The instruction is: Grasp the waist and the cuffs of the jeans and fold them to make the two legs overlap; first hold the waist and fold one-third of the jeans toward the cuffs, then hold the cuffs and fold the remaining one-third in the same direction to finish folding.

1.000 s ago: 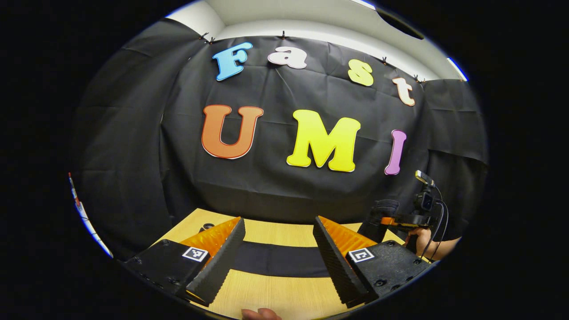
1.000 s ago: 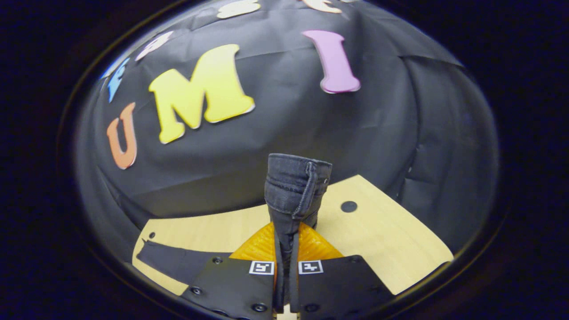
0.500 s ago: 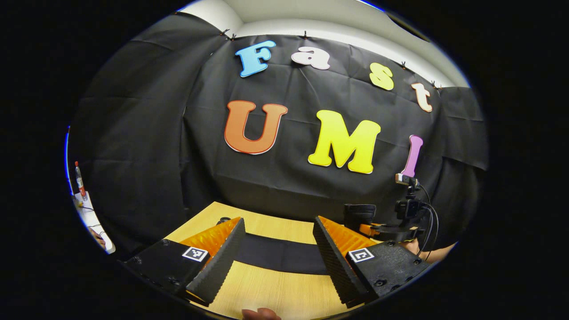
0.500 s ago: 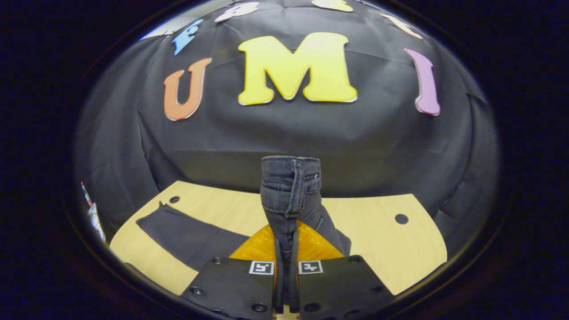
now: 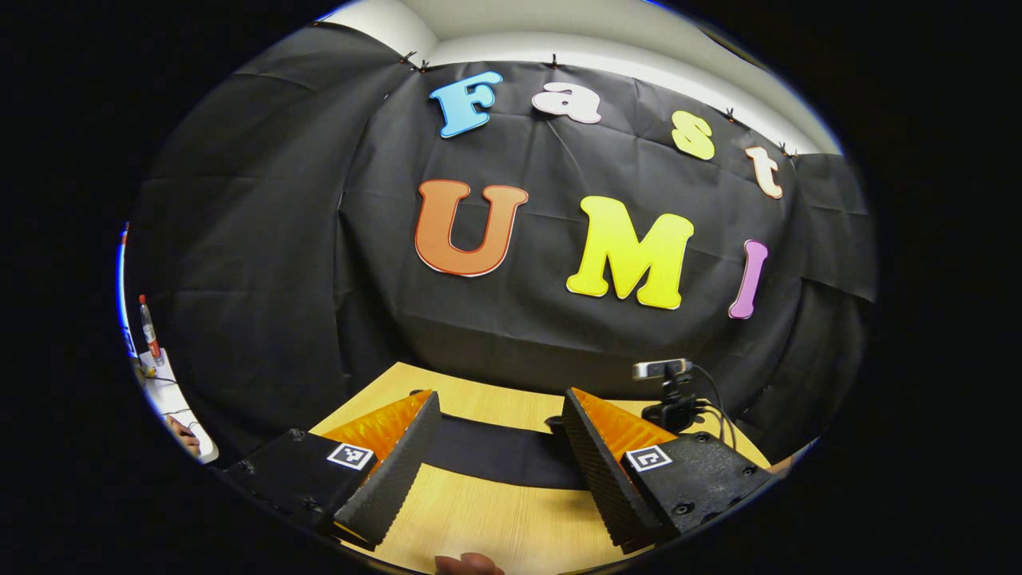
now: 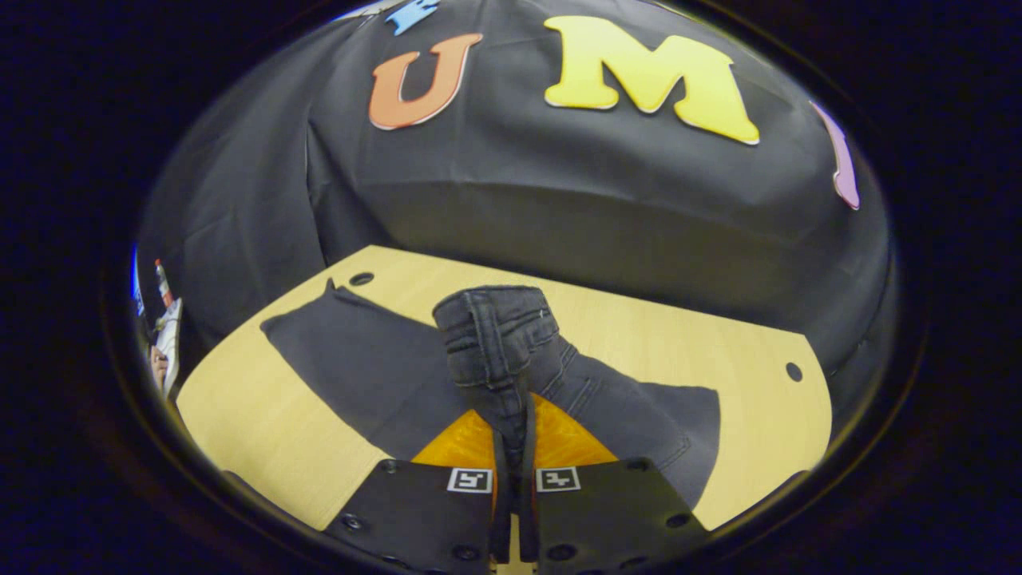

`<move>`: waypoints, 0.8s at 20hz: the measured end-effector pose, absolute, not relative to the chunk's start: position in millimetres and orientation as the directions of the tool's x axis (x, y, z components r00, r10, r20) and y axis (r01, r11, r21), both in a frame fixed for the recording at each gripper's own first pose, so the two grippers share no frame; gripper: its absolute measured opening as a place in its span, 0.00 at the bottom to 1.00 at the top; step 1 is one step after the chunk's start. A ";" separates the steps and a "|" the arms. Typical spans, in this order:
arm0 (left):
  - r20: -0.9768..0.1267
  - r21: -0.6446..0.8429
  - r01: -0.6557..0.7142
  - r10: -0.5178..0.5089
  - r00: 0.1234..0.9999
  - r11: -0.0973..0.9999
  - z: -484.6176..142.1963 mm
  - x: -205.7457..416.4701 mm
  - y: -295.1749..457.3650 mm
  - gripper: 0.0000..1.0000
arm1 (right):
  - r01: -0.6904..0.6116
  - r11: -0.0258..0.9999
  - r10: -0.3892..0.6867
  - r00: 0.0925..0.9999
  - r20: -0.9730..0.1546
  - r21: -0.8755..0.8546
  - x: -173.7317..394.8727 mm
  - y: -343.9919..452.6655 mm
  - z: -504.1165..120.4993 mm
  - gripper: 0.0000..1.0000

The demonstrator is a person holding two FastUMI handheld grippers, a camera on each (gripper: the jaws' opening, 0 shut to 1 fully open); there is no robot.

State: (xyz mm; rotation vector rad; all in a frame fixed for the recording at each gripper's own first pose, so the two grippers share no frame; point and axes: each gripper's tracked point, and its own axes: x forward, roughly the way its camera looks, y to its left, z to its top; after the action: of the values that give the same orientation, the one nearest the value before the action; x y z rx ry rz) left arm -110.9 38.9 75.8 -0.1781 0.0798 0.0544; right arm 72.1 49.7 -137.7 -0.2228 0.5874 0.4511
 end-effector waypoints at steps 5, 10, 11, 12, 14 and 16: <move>-0.093 -0.192 -0.076 0.059 0.994 0.978 73.7 -113.0 47.6 0.99 | -0.517 0.847 0.333 0.695 -0.637 -0.122 58.3 47.7 -158.1 0.03; -0.094 -0.178 -0.070 0.054 0.994 0.982 72.8 -111.7 47.6 0.99 | -0.528 0.842 0.325 0.655 -0.682 -0.107 50.7 44.4 -172.3 0.06; -0.090 -0.174 -0.065 0.050 0.995 0.983 73.9 -111.6 46.8 0.99 | -0.525 0.845 0.327 0.660 -0.676 -0.104 49.7 46.2 -169.1 0.06; -0.087 -0.175 -0.062 0.047 0.995 0.983 73.2 -112.3 46.4 0.99 | -0.528 0.842 0.325 0.659 -0.679 -0.109 50.6 45.7 -174.3 0.05; -0.085 -0.184 -0.059 0.044 0.995 0.981 73.0 -111.6 47.2 0.99 | -0.534 0.838 0.337 0.666 -0.666 -0.110 51.5 47.0 -174.9 0.09; -0.087 -0.193 -0.063 0.047 0.995 0.979 71.1 -111.2 52.5 0.99 | -0.554 0.830 0.381 0.641 -0.666 -0.058 45.2 51.6 -178.2 0.22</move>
State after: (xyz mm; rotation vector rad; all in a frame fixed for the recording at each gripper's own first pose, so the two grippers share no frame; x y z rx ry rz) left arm -111.2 52.5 71.1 -0.1966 0.0819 0.0553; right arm 45.2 51.6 -178.2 -0.2681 0.6920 0.5406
